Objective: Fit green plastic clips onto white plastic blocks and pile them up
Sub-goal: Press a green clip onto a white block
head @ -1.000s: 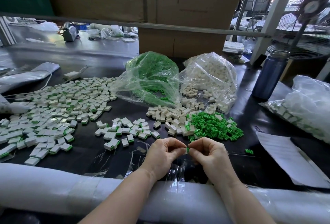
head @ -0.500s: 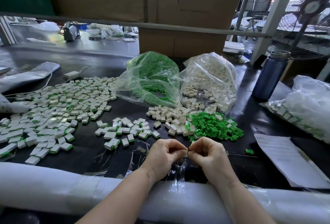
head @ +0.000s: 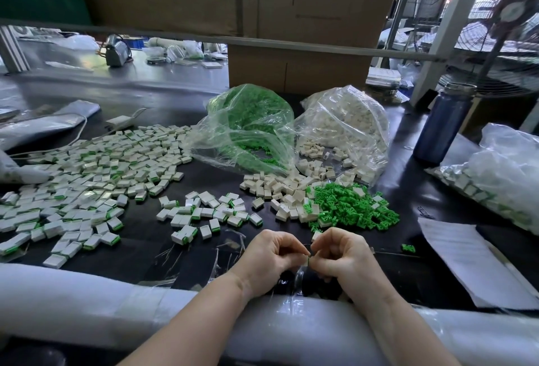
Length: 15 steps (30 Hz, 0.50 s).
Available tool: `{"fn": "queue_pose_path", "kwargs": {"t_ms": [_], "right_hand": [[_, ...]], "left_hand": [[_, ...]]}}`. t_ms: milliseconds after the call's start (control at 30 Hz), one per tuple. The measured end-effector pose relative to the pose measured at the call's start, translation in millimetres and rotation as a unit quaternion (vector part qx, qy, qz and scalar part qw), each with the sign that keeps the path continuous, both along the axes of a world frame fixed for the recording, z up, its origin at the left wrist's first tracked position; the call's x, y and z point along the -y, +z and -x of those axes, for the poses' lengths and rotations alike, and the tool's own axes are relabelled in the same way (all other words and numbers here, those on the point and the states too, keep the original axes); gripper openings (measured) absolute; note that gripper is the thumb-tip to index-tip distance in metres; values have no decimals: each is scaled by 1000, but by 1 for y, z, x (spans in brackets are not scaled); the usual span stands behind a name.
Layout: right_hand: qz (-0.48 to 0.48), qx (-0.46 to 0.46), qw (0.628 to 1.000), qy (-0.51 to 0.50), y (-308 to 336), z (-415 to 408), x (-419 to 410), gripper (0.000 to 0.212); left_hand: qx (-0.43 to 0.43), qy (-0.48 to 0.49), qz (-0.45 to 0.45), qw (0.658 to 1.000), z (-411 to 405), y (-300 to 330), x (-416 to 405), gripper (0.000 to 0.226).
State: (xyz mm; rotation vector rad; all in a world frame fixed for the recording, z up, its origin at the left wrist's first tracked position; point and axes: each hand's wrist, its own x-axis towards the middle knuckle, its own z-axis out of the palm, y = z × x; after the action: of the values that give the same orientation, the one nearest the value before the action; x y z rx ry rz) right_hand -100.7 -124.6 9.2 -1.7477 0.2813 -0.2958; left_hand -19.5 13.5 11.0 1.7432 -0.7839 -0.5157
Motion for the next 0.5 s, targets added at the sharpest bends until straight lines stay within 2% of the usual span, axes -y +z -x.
{"fn": "queue_pose_path", "kwargs": {"t_ms": [267, 500], "right_hand": [[-9, -21, 1000, 20, 3, 0, -1, 22], [-41, 17, 999, -28, 1, -4, -1, 13]], "left_hand": [[61, -17, -14, 998, 0, -3, 1, 8], [56, 34, 17, 998, -2, -7, 3, 12]]}}
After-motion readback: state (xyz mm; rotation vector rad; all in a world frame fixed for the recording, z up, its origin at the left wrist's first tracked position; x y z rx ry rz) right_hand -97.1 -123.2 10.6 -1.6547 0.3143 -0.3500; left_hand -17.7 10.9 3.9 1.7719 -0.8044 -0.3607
